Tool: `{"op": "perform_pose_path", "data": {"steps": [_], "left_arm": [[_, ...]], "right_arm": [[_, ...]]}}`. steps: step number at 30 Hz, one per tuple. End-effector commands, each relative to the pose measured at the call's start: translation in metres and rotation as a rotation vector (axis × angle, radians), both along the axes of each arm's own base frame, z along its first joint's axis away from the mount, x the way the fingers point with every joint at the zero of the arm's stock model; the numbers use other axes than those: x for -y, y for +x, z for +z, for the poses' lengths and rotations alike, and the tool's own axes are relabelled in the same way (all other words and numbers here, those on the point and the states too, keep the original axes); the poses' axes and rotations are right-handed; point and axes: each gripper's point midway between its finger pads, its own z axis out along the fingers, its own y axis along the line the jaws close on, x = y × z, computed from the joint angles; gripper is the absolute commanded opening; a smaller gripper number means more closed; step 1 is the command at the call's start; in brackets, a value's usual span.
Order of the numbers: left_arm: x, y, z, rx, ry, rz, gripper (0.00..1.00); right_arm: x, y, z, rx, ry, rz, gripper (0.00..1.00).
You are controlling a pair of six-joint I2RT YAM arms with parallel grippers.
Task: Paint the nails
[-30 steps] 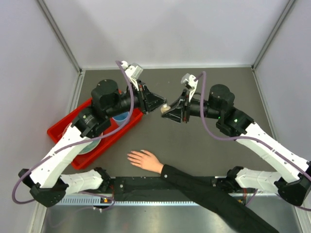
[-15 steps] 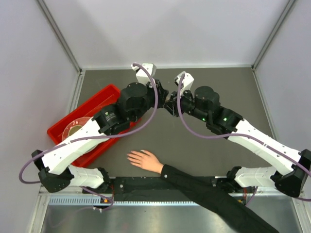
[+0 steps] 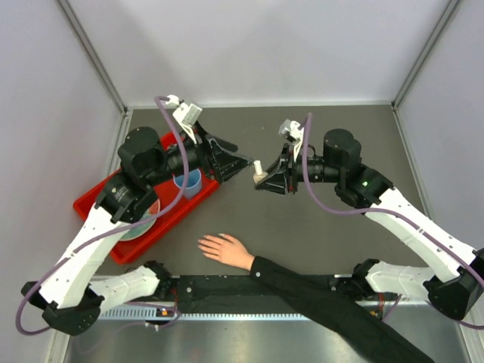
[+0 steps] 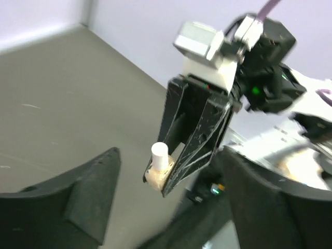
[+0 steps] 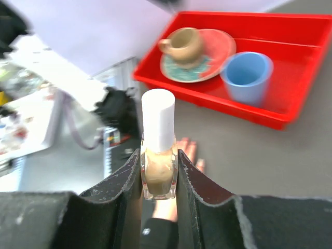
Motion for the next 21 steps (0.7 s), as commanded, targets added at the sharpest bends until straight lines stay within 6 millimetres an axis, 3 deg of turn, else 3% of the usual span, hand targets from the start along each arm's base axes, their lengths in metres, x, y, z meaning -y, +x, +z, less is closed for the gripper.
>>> {"op": "perform_pose_path", "data": {"steps": [1,3,4,5,10,21], "left_arm": [[0.025,-0.023,-0.012,-0.050,-0.056,-0.277,0.76],[0.028,-0.029,-0.010,-0.039,-0.075,-0.326,0.70],[0.030,-0.031,-0.015,-0.045,-0.081,-0.346,0.62],[0.031,-0.037,-0.005,-0.014,-0.124,-0.387,0.60],[0.033,-0.047,-0.007,-0.033,-0.193,-0.456,0.54],[0.029,-0.049,-0.002,-0.026,-0.174,-0.433,0.31]], "right_arm": [[0.000,-0.035,0.031,0.017,0.110,0.186,0.00],[0.000,-0.039,0.034,0.017,0.125,0.210,0.00],[0.000,-0.039,0.035,0.011,0.129,0.217,0.00],[0.000,-0.041,0.037,0.008,0.137,0.230,0.00],[-0.003,-0.041,0.042,-0.004,0.168,0.257,0.00],[-0.007,-0.034,0.040,-0.013,0.158,0.246,0.00]]}}
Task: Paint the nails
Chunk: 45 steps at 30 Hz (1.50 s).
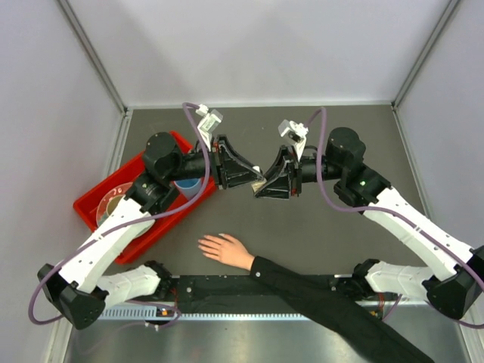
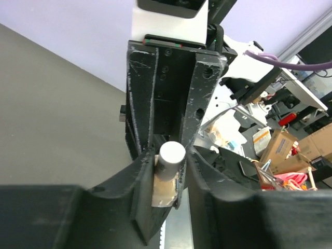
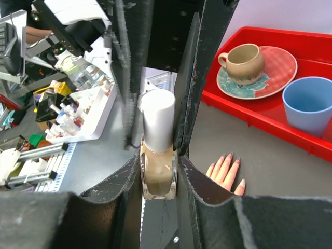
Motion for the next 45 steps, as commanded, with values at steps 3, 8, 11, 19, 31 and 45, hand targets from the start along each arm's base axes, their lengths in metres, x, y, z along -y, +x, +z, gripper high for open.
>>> {"op": "perform_pose_path", "data": {"steps": [3,8,11,19,31,45], "left_arm": [[-0.003,-0.011,0.024,0.062,-0.045,-0.032,0.23],[-0.002,-0.004,0.022,0.047,-0.019,0.006,0.00],[-0.006,0.018,0.020,0.043,0.041,0.177,0.00],[-0.027,0.084,0.001,0.127,0.213,0.768,0.00],[-0.016,0.071,0.018,0.140,0.211,0.615,0.61],[-0.026,-0.003,0.021,0.042,0.316,0.076,0.51]], "right_arm": [[-0.001,0.005,0.015,0.046,0.039,-0.004,0.00],[0.000,0.021,0.014,0.076,0.015,-0.109,0.00],[0.006,0.044,0.010,0.105,-0.024,-0.281,0.00],[0.009,0.093,-0.001,0.151,-0.163,-0.747,0.00],[0.000,0.059,-0.016,0.232,-0.157,-0.494,0.00],[0.008,-0.005,-0.023,0.226,-0.166,-0.040,0.00]]}}
